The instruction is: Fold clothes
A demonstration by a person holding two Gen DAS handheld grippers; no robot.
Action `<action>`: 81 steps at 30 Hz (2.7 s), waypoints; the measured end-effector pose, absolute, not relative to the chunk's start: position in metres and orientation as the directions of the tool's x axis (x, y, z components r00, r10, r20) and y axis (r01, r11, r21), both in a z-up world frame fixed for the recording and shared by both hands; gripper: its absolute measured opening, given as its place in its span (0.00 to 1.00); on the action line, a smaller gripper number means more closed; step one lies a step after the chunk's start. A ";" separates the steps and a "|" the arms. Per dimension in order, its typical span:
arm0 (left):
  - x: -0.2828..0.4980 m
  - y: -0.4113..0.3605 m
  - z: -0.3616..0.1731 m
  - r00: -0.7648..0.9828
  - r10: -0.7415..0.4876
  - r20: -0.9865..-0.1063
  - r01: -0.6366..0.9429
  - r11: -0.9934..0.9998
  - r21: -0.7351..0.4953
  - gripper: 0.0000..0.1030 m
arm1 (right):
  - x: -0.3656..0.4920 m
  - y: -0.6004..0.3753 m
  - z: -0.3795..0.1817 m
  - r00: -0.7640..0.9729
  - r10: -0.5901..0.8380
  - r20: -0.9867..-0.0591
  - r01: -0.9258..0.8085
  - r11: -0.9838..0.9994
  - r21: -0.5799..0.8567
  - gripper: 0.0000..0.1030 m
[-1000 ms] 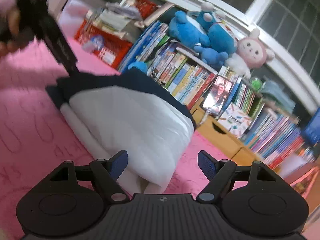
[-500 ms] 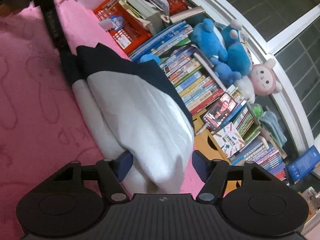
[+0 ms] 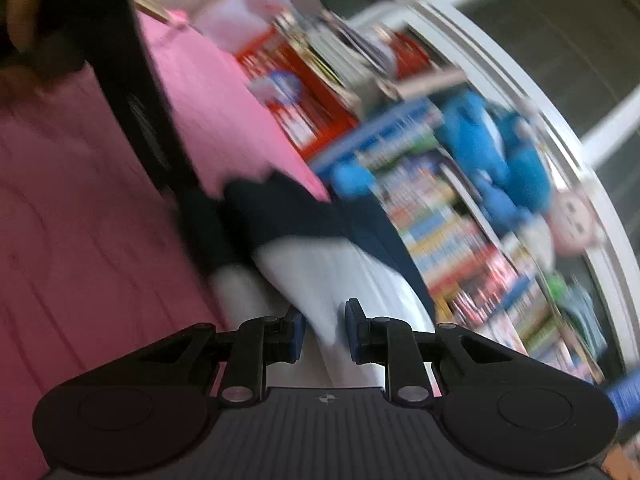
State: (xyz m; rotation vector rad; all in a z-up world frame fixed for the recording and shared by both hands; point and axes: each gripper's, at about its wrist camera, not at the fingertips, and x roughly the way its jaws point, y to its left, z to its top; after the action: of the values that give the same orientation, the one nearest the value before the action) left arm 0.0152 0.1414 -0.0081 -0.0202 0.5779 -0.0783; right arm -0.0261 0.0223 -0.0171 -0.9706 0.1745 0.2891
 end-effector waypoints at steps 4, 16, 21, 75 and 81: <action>0.014 0.144 -0.008 0.837 -0.090 -0.540 0.068 0.996 -0.060 0.71 | -0.032 0.046 -0.021 0.917 0.259 -0.304 -0.397 0.510 -0.763 0.22; 0.014 0.146 -0.008 0.838 -0.097 -0.537 0.069 0.995 -0.072 0.73 | -0.064 0.012 0.012 0.816 0.422 -0.395 -0.578 0.624 -0.527 0.38; 0.014 0.142 -0.008 0.835 -0.084 -0.544 0.075 0.996 -0.040 0.74 | -0.062 -0.043 0.020 0.845 0.340 -0.413 -0.500 0.775 -0.386 0.53; 0.022 0.106 -0.009 0.771 -0.192 -0.607 0.242 0.970 0.000 1.00 | -0.014 -0.149 0.001 0.707 0.385 -0.594 -0.459 0.888 0.029 0.94; 0.022 0.104 -0.009 0.774 -0.199 -0.601 0.248 0.969 -0.001 1.00 | -0.013 -0.148 0.001 0.707 0.382 -0.595 -0.456 0.889 0.028 0.95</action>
State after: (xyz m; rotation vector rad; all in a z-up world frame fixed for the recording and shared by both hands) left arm 0.0224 0.1041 -0.0089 0.0795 0.6412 -0.2420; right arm -0.0134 -0.1485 0.0013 -0.1243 0.6323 0.4667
